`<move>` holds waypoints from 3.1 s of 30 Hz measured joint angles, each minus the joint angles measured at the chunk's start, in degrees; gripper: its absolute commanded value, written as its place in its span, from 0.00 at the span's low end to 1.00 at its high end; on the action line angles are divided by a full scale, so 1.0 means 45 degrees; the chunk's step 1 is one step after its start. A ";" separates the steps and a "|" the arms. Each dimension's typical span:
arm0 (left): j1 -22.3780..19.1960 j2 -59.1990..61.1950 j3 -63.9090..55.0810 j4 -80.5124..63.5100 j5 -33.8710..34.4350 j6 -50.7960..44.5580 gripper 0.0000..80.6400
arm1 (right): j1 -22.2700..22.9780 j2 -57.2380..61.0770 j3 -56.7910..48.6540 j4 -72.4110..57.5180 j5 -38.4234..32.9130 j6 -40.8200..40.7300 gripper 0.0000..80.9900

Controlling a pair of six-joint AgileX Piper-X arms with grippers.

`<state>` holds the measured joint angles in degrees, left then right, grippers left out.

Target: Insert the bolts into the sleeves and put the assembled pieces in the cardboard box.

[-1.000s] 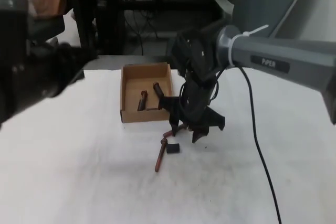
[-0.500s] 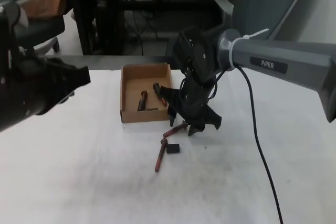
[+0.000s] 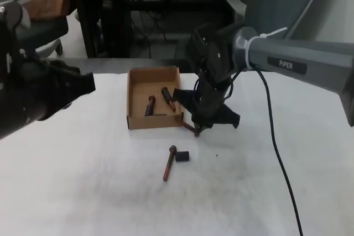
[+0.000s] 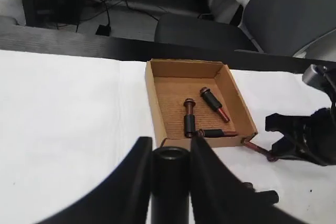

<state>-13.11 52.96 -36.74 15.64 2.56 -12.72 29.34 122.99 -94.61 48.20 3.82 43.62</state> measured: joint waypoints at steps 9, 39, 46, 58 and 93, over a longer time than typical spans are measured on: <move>0.0000 0.0000 0.1622 -0.1302 0.1206 -0.0256 0.02 | -0.0063 -0.1827 -0.0024 -0.0668 0.0491 -0.1766 0.01; 0.0000 -0.0520 0.1915 -0.2032 0.2664 -0.0465 0.02 | -0.0478 -0.0924 0.0004 -0.1101 -0.0552 0.7017 0.66; 0.0000 -0.2210 0.1915 -0.1022 0.2695 -0.0493 0.02 | -0.0621 -0.0498 0.0004 -0.1695 0.0488 0.9905 0.66; 0.0000 -0.4220 0.1915 -0.0797 0.2489 -0.0468 0.02 | -0.1042 0.0332 0.0072 -0.2126 -0.0205 1.0905 0.66; 0.0000 -0.4213 0.1915 -0.0797 0.2044 -0.0438 0.02 | -0.1615 0.0478 -0.0278 -0.8369 -0.2874 0.5921 0.17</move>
<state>-13.11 34.00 -28.12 12.05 11.76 -14.69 22.08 125.14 -95.86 10.54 -9.12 70.27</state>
